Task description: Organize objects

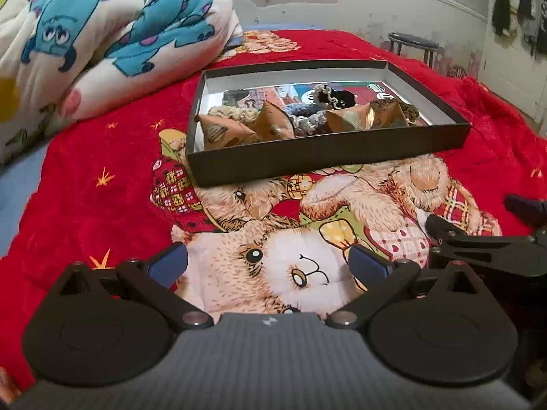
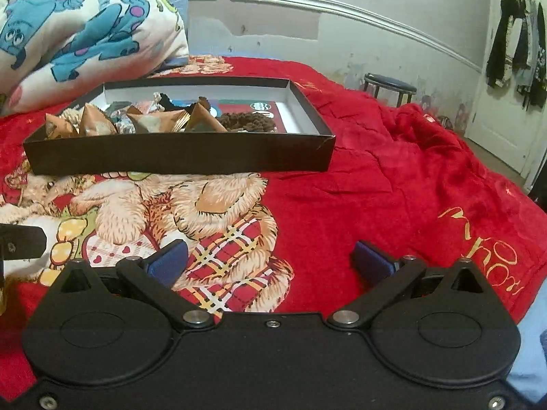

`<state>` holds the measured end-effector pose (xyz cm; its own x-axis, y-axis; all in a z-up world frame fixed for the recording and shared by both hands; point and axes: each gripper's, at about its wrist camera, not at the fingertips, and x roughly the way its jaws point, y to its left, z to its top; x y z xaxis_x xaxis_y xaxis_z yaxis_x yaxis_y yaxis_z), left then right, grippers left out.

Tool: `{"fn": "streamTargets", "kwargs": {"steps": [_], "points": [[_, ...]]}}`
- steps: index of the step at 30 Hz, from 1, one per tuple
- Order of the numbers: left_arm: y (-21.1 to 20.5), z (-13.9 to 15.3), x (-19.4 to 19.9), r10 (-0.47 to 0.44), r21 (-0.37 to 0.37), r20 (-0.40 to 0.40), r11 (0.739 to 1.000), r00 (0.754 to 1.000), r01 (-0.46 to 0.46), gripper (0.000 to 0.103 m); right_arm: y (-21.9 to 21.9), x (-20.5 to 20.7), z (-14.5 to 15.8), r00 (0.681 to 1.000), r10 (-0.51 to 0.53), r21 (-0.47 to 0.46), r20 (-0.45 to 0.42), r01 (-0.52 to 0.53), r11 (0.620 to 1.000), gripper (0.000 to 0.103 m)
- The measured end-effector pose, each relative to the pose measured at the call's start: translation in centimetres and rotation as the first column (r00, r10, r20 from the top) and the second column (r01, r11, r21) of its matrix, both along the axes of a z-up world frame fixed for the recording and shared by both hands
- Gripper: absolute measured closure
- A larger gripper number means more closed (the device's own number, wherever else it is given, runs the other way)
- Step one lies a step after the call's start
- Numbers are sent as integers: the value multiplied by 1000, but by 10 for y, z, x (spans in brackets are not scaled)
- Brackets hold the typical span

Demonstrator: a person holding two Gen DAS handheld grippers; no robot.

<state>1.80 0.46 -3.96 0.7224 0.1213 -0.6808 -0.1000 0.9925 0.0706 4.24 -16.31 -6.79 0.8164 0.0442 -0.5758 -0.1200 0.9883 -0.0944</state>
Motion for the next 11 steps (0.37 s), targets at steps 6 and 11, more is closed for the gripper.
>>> {"fn": "streamTargets", "kwargs": {"steps": [6, 11], "points": [[-10, -7, 7, -15, 32, -14, 999, 1000, 16, 0, 2, 0, 2, 1000, 0, -12, 0, 0, 1000, 0], [-10, -11, 14, 13, 11, -15, 1000, 1000, -13, 0, 2, 0, 1, 1000, 0, -13, 0, 0, 1000, 0]]}}
